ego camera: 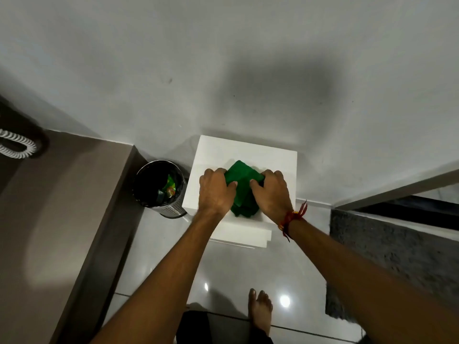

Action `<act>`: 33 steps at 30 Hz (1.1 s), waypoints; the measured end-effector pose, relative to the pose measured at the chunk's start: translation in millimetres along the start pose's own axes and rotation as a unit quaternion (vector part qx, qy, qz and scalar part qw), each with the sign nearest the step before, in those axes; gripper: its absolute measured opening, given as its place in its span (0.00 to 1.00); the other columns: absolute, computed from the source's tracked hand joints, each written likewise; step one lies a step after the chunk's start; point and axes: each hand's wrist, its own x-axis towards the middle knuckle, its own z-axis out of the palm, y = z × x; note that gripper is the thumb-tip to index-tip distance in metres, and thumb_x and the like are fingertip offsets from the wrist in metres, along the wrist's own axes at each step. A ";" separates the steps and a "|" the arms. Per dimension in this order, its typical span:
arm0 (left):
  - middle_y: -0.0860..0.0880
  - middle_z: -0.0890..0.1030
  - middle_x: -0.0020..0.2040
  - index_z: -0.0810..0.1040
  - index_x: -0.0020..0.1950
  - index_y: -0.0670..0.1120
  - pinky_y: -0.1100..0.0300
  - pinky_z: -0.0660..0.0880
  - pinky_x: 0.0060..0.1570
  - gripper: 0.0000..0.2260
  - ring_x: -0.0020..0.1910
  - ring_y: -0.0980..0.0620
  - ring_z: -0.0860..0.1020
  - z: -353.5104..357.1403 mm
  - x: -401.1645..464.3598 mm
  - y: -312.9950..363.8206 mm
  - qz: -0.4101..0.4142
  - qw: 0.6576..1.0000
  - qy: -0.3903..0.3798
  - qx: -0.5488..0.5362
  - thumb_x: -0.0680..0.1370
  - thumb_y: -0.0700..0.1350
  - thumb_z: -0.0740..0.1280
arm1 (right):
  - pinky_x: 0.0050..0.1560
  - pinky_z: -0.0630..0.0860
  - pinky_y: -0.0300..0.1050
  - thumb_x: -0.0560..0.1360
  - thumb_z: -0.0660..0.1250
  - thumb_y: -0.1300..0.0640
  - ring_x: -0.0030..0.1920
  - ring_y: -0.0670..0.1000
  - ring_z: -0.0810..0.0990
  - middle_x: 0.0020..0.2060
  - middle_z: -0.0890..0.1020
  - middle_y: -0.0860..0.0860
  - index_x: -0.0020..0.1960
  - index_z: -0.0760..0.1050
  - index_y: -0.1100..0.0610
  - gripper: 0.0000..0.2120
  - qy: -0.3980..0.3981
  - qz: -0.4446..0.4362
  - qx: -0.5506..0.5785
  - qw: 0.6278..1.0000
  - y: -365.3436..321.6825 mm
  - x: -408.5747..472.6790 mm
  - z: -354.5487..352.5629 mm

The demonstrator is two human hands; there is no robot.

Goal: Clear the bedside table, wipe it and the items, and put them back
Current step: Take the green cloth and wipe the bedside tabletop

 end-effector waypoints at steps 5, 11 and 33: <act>0.43 0.82 0.58 0.83 0.62 0.42 0.49 0.83 0.56 0.14 0.54 0.45 0.83 -25.7 4.0 -16.9 -0.027 0.989 0.061 -0.132 0.77 0.43 0.74 | 0.34 0.66 0.36 0.75 0.68 0.56 0.37 0.47 0.74 0.38 0.75 0.51 0.37 0.75 0.58 0.10 -0.002 -0.021 0.085 0.996 -25.9 10.7 11.3; 0.48 0.80 0.58 0.81 0.64 0.43 0.74 0.76 0.46 0.17 0.54 0.53 0.81 -91.6 4.6 -82.8 -0.065 0.952 0.188 -0.232 0.76 0.43 0.76 | 0.34 0.72 0.33 0.77 0.67 0.55 0.38 0.43 0.79 0.39 0.80 0.45 0.51 0.74 0.55 0.05 -0.049 -0.106 0.115 0.987 -105.0 10.1 73.8; 0.41 0.83 0.48 0.77 0.58 0.39 0.63 0.82 0.42 0.18 0.47 0.44 0.82 -171.6 -225.4 -567.9 -0.377 0.557 0.520 -0.526 0.73 0.24 0.68 | 0.54 0.80 0.52 0.76 0.71 0.61 0.54 0.59 0.82 0.54 0.82 0.58 0.58 0.75 0.57 0.12 -0.485 -0.352 -0.142 0.788 -261.7 -230.9 559.7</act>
